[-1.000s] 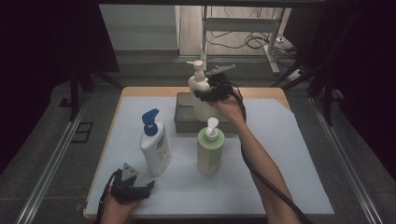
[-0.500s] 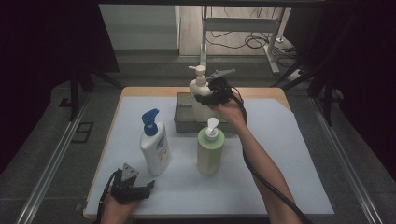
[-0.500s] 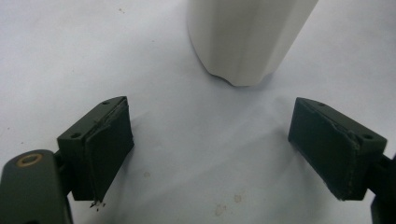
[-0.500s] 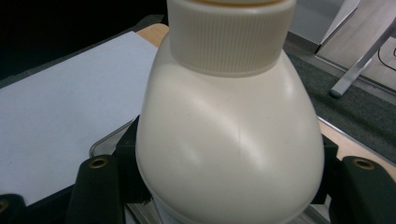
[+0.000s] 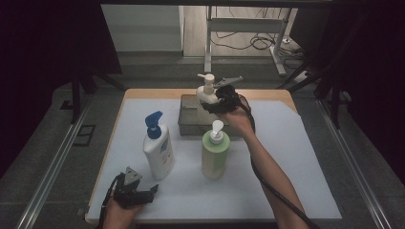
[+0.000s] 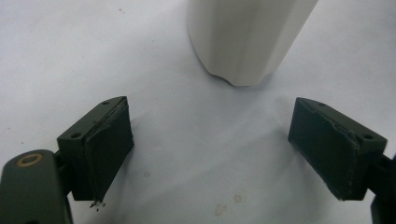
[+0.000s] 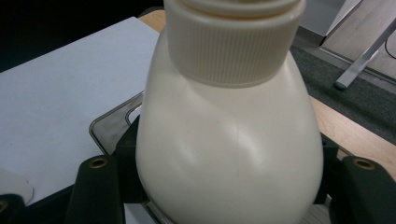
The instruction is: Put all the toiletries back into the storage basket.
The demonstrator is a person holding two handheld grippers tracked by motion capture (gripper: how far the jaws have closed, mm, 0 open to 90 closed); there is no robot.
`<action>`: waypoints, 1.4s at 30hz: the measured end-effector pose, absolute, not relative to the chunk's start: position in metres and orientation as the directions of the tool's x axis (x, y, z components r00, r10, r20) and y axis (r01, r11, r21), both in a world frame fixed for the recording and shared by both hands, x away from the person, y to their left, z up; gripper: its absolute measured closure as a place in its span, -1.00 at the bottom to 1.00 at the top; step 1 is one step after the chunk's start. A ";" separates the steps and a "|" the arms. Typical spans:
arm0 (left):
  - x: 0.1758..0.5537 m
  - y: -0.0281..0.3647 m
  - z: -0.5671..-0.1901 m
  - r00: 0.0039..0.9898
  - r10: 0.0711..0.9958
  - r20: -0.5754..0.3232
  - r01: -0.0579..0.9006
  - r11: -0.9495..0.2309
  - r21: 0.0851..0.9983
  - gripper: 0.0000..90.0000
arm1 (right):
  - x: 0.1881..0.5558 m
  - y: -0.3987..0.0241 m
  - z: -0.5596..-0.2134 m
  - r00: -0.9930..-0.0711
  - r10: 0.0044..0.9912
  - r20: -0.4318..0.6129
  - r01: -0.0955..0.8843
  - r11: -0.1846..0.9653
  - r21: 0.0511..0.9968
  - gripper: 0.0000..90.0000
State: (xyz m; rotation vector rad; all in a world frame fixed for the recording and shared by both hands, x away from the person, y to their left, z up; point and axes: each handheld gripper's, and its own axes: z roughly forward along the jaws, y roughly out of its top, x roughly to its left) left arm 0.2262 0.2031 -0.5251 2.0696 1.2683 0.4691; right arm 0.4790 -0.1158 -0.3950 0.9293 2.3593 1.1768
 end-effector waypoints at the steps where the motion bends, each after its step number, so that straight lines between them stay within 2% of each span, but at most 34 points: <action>1: 0.226 0.203 -0.525 0.466 0.884 -0.035 0.649 -0.315 0.693 -0.71 | 0.479 -0.116 -0.396 -0.725 0.689 -0.014 0.404 0.442 0.801 -0.20; 20: 0.226 0.203 -0.525 0.466 0.884 -0.033 0.649 -0.316 0.692 -0.71 | 0.476 -0.123 -0.406 -0.730 0.683 -0.007 0.400 0.436 0.806 -0.22; 31: 0.226 0.203 -0.525 0.466 0.884 -0.032 0.649 -0.317 0.691 -0.71 | 0.476 -0.128 -0.412 -0.742 0.670 0.012 0.414 0.445 0.794 -0.31; 42: 0.226 0.203 -0.525 0.468 0.883 -0.029 0.648 -0.321 0.690 -0.71 | 0.467 -0.140 -0.408 -0.746 0.665 0.017 0.410 0.440 0.799 -0.25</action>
